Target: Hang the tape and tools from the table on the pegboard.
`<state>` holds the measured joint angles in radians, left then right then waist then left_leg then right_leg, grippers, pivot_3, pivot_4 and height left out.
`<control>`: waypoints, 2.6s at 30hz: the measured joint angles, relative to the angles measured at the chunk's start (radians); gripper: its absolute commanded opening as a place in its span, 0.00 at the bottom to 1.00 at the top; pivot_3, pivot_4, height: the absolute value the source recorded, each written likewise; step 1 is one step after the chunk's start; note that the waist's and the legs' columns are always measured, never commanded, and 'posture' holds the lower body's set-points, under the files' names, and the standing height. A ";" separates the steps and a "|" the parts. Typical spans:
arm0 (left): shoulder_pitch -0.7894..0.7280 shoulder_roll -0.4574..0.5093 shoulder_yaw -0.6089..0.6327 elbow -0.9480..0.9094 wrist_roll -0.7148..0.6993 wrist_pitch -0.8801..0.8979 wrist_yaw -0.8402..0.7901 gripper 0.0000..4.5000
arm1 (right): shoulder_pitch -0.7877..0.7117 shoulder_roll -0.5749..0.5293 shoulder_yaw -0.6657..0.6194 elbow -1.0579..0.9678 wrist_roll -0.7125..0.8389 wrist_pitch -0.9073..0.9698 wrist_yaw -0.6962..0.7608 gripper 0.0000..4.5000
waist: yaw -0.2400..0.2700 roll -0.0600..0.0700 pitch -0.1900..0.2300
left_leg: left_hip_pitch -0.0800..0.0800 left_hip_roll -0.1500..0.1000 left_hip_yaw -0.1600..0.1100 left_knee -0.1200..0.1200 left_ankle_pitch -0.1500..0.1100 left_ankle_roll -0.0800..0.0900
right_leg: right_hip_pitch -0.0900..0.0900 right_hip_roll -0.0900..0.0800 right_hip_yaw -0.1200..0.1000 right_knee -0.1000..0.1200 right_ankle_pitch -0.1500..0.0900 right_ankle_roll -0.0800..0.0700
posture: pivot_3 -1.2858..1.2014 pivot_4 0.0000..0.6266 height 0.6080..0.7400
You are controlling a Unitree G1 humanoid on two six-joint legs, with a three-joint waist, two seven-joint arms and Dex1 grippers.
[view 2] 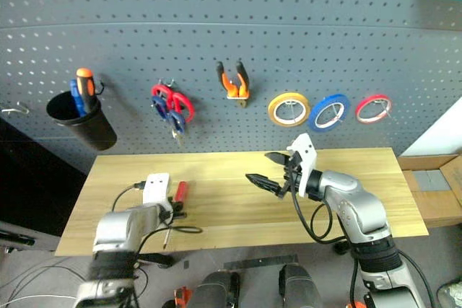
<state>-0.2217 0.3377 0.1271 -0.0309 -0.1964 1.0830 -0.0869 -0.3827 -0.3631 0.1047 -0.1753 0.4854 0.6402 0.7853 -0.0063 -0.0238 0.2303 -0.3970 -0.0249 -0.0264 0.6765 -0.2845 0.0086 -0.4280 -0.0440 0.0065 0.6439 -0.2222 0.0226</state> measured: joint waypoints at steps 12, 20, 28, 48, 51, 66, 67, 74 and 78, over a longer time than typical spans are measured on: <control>0.228 -0.103 0.274 -0.624 -0.099 -0.574 -0.078 0.18 | -0.117 -0.043 0.002 -0.017 0.148 0.060 0.203 1.00 | 0.031 0.000 -0.009 | -0.005 -0.001 0.003 0.000 0.001 -0.002 | -0.005 0.000 0.001 0.000 0.000 0.000 | 0.56 0.20 1.00; 0.101 -0.034 0.341 -0.564 -0.116 -0.636 -0.052 0.18 | -0.257 0.035 0.013 0.009 0.126 -0.035 0.196 1.00 | 0.048 -0.016 -0.034 | -0.002 0.000 -0.001 0.003 0.003 -0.006 | -0.001 0.004 -0.002 0.001 0.000 0.000 | 0.57 0.14 1.00; -0.163 0.176 0.388 -0.389 -0.119 -0.640 -0.074 0.18 | -0.289 0.060 0.013 0.021 0.124 -0.064 0.191 1.00 | 0.059 -0.021 -0.045 | -0.002 0.000 0.000 0.002 0.006 -0.010 | -0.001 0.005 -0.003 0.002 0.000 0.000 | 0.56 0.13 1.00; -0.336 0.179 0.298 0.161 -0.078 -1.004 -0.209 0.18 | -0.350 0.166 0.005 0.039 0.008 -0.137 -0.031 1.00 | 0.030 -0.020 -0.057 | -0.004 0.001 0.004 0.002 0.006 -0.011 | -0.009 0.005 0.000 0.006 0.001 -0.001 | 0.54 0.17 1.00; -0.312 0.175 0.296 0.160 -0.081 -1.011 -0.209 0.34 | -0.350 0.164 0.006 0.039 0.007 -0.137 -0.029 1.00 | 0.029 -0.020 -0.057 | -0.004 0.001 0.004 0.002 0.006 -0.011 | -0.010 0.005 0.002 0.006 0.001 -0.001 | 0.54 0.16 1.00; -0.205 0.183 0.312 -0.047 -0.190 -0.933 -0.231 1.00 | -0.358 0.119 0.018 0.041 0.038 -0.119 0.086 1.00 | 0.030 -0.022 -0.062 | -0.003 0.000 0.006 0.003 0.006 -0.011 | -0.012 0.005 0.005 0.013 0.001 -0.001 | 0.56 0.16 1.00; -0.188 0.196 0.308 -0.105 -0.237 -0.881 -0.251 1.00 | -0.346 0.095 0.026 0.037 0.046 -0.113 0.114 1.00 | 0.030 -0.023 -0.062 | -0.003 0.001 0.006 0.003 0.006 -0.010 | -0.011 0.005 0.006 0.013 0.001 -0.001 | 0.57 0.17 1.00; 0.083 0.296 0.117 -0.480 -0.541 -0.543 -0.460 1.00 | -0.266 0.035 0.051 0.046 0.055 -0.079 0.196 1.00 | 0.028 -0.020 -0.065 | 0.001 0.001 0.007 0.003 0.004 -0.007 | -0.010 0.007 0.008 0.016 0.001 -0.001 | 0.56 0.17 1.00; 0.206 0.273 0.101 -0.496 -0.518 -0.525 -0.446 1.00 | -0.200 0.014 0.043 0.057 0.055 -0.076 0.197 1.00 | 0.030 -0.019 -0.065 | 0.011 0.003 0.005 0.003 0.004 -0.007 | -0.001 0.008 0.006 0.019 -0.002 -0.006 | 0.56 0.17 1.00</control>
<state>-0.0159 0.6108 0.2285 -0.5265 -0.7146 0.5578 -0.5328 -0.5822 -0.3487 0.1473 -0.1183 0.5406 0.5645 0.9823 0.0237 -0.0427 0.1649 -0.3862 -0.0222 -0.0211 0.6791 -0.2802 0.0016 -0.4288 -0.0362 0.0130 0.6626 -0.2241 0.0166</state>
